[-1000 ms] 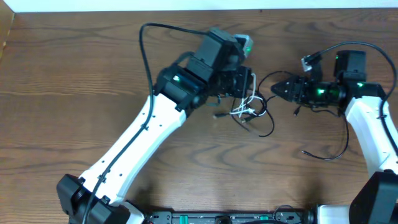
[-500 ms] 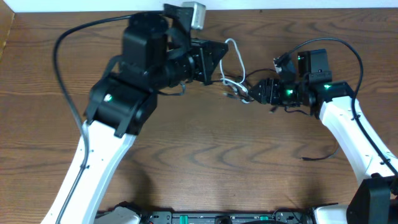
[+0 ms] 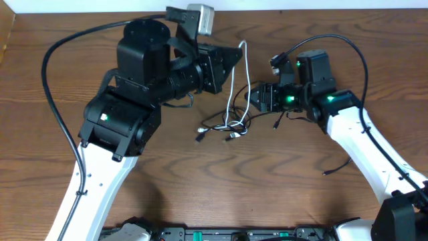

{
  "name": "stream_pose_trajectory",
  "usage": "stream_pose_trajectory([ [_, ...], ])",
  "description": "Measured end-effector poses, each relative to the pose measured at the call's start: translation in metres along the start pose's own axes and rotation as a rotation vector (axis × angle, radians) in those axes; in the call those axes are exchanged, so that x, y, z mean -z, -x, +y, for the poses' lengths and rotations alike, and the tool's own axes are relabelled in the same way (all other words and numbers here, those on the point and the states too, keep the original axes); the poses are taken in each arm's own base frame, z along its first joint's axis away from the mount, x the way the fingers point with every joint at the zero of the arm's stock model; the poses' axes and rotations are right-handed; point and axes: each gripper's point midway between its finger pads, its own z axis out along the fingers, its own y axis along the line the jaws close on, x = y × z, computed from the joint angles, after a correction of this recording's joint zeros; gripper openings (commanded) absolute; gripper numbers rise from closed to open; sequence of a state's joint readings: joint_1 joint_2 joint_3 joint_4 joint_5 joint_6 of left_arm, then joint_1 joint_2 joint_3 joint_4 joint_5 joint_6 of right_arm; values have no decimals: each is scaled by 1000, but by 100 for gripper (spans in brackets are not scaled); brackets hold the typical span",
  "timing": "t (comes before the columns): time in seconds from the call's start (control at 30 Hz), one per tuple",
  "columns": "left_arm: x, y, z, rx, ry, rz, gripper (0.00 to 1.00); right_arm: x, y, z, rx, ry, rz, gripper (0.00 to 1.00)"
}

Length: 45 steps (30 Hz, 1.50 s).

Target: Untangle cables

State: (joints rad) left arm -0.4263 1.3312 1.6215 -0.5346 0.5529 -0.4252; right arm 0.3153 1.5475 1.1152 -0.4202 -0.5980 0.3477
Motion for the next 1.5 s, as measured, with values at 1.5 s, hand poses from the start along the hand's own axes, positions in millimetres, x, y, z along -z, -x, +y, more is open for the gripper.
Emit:
stream_pose_trajectory([
  [1.5, 72, 88, -48, -129, -123, -399, 7, 2, -44, 79, 499, 413, 109, 61],
])
